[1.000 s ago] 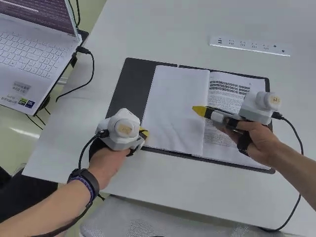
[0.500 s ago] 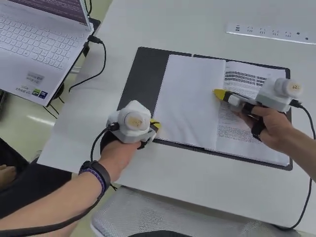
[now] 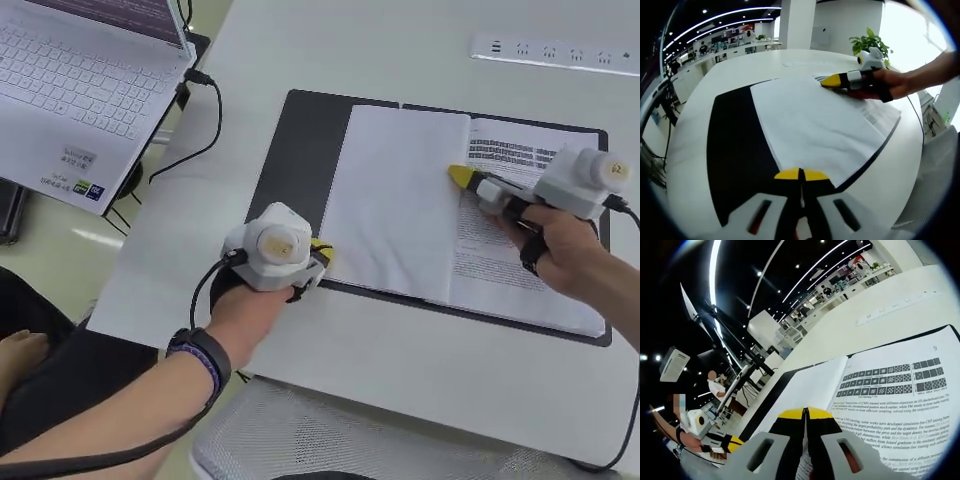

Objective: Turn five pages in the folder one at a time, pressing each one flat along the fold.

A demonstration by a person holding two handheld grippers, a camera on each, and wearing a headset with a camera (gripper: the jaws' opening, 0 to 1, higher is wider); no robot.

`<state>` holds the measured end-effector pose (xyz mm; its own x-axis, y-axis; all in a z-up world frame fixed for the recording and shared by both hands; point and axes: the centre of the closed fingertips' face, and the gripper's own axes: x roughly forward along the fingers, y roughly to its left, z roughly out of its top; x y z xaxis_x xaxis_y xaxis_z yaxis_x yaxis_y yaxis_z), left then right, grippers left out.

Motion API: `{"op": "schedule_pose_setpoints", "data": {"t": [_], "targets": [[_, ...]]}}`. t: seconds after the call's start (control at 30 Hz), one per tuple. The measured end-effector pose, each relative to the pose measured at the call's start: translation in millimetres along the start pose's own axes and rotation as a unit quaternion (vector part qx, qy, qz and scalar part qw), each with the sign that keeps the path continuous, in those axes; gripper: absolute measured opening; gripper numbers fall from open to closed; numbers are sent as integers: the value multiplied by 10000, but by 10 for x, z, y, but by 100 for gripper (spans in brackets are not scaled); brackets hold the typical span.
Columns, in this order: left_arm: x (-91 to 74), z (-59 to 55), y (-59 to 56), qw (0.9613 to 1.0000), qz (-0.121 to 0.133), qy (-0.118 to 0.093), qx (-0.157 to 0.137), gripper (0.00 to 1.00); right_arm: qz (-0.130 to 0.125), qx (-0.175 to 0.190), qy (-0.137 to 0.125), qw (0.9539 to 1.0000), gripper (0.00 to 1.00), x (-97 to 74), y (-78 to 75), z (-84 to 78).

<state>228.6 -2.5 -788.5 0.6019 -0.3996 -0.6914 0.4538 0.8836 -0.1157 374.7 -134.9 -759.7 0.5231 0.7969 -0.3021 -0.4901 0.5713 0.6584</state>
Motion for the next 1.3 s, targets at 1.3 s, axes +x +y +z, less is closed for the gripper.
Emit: {"op": "schedule_pose_setpoints", "data": {"t": [1.3], "targets": [[-6,-6,4,9999,-28,14,-104,0,-917,635,-1101,9876,0,382,-504,580]]}}
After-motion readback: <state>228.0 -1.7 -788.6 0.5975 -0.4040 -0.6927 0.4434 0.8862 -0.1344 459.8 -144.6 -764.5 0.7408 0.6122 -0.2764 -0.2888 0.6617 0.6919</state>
